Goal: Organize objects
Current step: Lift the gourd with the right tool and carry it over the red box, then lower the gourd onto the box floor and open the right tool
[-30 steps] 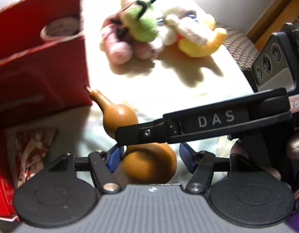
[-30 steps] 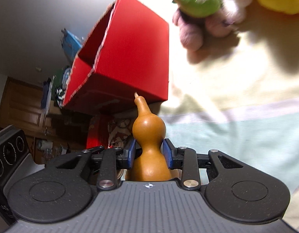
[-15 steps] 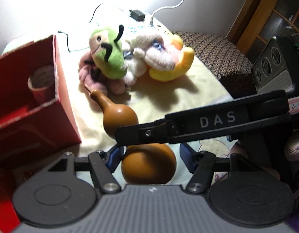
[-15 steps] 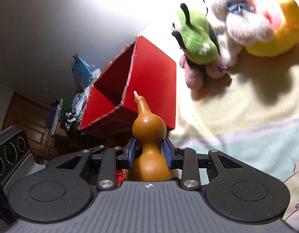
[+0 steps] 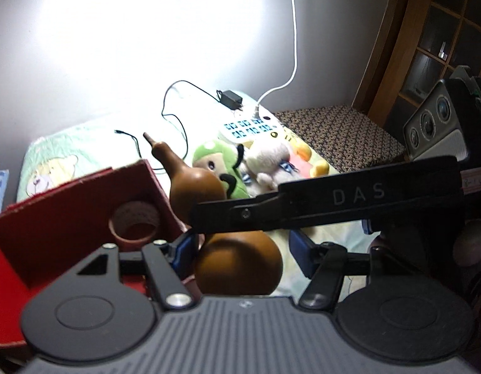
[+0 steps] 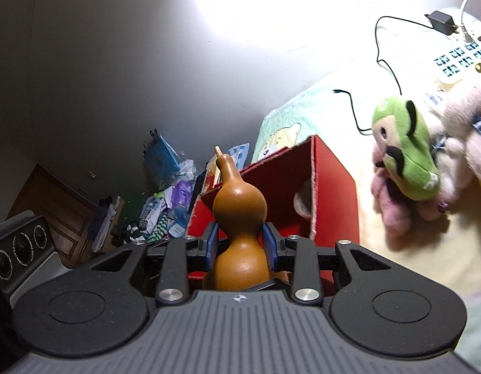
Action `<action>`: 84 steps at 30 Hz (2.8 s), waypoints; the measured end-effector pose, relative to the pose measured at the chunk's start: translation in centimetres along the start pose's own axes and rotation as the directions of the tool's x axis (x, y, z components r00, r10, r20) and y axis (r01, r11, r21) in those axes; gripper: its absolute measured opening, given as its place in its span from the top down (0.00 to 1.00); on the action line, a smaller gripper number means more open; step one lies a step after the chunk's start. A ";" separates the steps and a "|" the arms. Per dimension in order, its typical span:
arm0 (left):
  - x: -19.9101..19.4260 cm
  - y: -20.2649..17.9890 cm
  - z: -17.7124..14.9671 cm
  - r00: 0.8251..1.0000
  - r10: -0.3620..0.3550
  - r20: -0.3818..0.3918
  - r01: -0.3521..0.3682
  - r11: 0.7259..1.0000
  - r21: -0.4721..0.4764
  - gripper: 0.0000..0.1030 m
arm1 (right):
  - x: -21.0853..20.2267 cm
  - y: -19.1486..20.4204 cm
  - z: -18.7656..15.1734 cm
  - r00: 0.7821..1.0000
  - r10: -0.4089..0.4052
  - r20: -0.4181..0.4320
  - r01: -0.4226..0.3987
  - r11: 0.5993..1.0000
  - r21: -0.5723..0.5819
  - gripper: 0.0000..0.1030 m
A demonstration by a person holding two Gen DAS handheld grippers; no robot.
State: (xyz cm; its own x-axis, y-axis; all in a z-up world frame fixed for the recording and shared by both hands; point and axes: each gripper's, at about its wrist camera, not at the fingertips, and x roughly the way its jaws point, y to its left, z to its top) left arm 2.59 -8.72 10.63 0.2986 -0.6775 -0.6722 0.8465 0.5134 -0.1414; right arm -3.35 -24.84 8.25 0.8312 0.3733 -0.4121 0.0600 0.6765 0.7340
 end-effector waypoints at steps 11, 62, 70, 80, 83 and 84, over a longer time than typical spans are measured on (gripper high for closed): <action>-1.2 8.6 2.7 0.999 0.036 0.003 -0.036 0.999 0.025 0.37 | 8.4 4.4 3.2 1.000 -0.017 0.003 0.017 1.000 0.000 0.67; 11.8 19.2 -2.7 0.924 -0.022 -0.383 -0.054 0.981 -0.185 0.38 | 22.1 -0.2 0.2 0.834 -0.430 -0.345 0.424 0.900 -0.097 0.71; 11.4 19.3 -2.2 0.941 0.028 -0.337 -0.090 0.981 -0.169 0.30 | 19.7 0.0 -0.3 0.911 -0.370 -0.182 0.359 0.929 -0.091 0.71; 10.8 18.6 -2.2 0.954 0.100 -0.281 -0.146 0.978 -0.146 0.26 | 17.5 0.4 -0.7 0.956 -0.295 0.004 0.294 0.952 -0.081 0.71; 10.8 18.5 -2.1 0.951 0.137 -0.279 -0.183 0.972 -0.147 0.26 | 17.7 0.7 -0.6 0.942 -0.336 0.012 0.336 0.937 -0.092 0.71; 10.8 18.4 -2.1 0.950 0.152 -0.274 -0.197 0.970 -0.144 0.26 | 18.1 0.9 -0.5 0.938 -0.346 0.009 0.345 0.934 -0.094 0.71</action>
State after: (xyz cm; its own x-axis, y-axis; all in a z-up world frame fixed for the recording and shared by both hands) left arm 20.46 -5.49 -0.74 0.2913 -0.4209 -0.8591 0.6989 0.7068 -0.1093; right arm 11.45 -17.15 1.15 0.7643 0.1106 -0.6353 0.2907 0.8203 0.4926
